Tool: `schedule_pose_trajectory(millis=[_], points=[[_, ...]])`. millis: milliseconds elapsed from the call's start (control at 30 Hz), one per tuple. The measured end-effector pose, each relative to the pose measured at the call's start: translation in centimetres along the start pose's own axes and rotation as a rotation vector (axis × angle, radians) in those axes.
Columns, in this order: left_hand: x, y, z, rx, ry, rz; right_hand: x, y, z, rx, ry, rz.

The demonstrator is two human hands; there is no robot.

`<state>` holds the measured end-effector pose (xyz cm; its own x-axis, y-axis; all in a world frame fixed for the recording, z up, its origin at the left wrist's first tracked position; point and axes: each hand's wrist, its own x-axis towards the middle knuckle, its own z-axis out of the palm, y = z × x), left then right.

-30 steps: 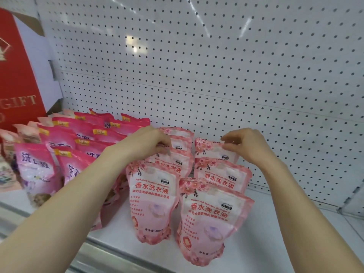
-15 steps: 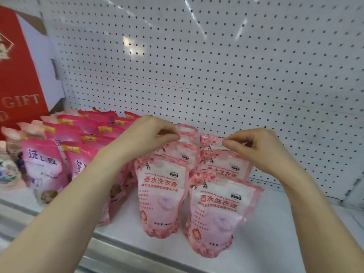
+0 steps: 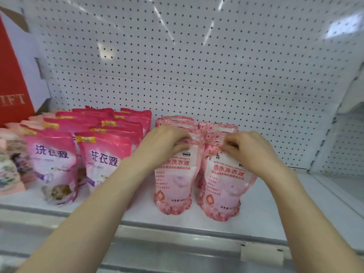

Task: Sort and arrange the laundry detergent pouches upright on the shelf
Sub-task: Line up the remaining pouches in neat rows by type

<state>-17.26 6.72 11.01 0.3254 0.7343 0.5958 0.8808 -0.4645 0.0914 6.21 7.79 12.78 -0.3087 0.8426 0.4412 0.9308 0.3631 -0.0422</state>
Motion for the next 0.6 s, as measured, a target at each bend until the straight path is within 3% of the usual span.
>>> schedule_pose_trajectory(millis=[67,200,300,400,500,600], points=[[-1.6,-0.1,-0.6,0.031,0.108,0.044,-0.7,-1.1,0.1,0.006,0.065,0.035],[-6.1,-2.9,-3.1,0.049,0.351,0.033,-2.1,-5.0,0.4,0.193,0.394,-0.015],[-10.1,-6.8,-5.6,0.08,0.435,-0.073,-2.4,-10.3,1.4,0.401,0.419,-0.14],[-13.6,-11.5,-8.0,0.113,0.401,-0.207,-1.4,-15.8,2.8,0.464,0.374,-0.257],[-15.4,-15.6,-10.1,0.13,0.309,-0.332,0.7,-20.3,3.4,0.382,0.318,-0.335],[-14.8,-17.7,-11.3,0.177,0.203,-0.304,3.4,-23.5,3.7,0.216,0.22,-0.348]])
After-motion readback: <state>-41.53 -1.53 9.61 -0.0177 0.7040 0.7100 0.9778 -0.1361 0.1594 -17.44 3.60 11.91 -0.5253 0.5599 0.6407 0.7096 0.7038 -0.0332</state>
